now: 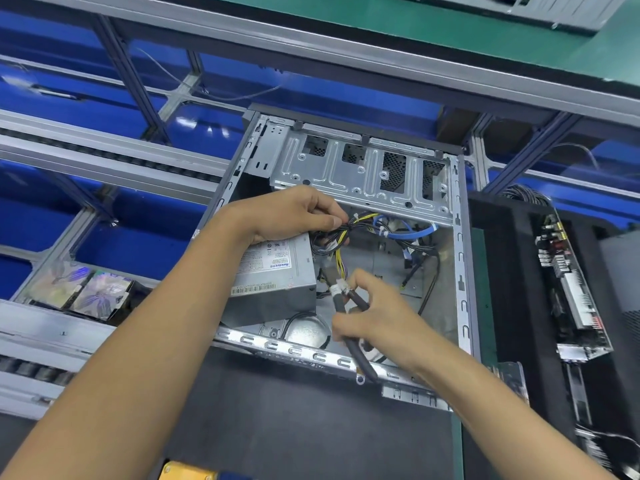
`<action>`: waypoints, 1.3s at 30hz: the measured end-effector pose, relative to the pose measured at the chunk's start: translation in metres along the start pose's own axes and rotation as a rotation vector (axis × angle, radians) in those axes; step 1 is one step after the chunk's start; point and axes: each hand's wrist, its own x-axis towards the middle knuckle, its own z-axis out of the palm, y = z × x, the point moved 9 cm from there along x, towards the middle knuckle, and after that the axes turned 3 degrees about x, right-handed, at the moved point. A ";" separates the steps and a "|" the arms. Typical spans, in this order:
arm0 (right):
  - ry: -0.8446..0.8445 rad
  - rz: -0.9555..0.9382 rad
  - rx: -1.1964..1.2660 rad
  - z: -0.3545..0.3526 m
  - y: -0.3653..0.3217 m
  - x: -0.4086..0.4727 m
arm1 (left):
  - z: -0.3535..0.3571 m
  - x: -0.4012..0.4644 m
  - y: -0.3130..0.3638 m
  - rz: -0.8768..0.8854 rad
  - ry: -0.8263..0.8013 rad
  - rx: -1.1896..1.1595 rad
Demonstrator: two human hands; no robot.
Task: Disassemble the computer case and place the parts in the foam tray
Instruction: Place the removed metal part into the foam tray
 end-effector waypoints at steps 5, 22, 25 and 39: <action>0.133 0.067 -0.435 -0.007 -0.001 -0.015 | 0.000 0.000 0.001 -0.004 0.001 0.009; -0.121 0.164 0.600 -0.018 -0.007 -0.011 | 0.001 -0.004 0.006 -0.007 -0.003 0.015; -0.093 0.125 0.516 -0.016 -0.001 -0.002 | 0.000 -0.003 0.006 -0.003 -0.006 0.034; -0.228 0.040 0.727 -0.001 0.000 0.007 | -0.002 0.001 -0.003 -0.009 -0.006 0.018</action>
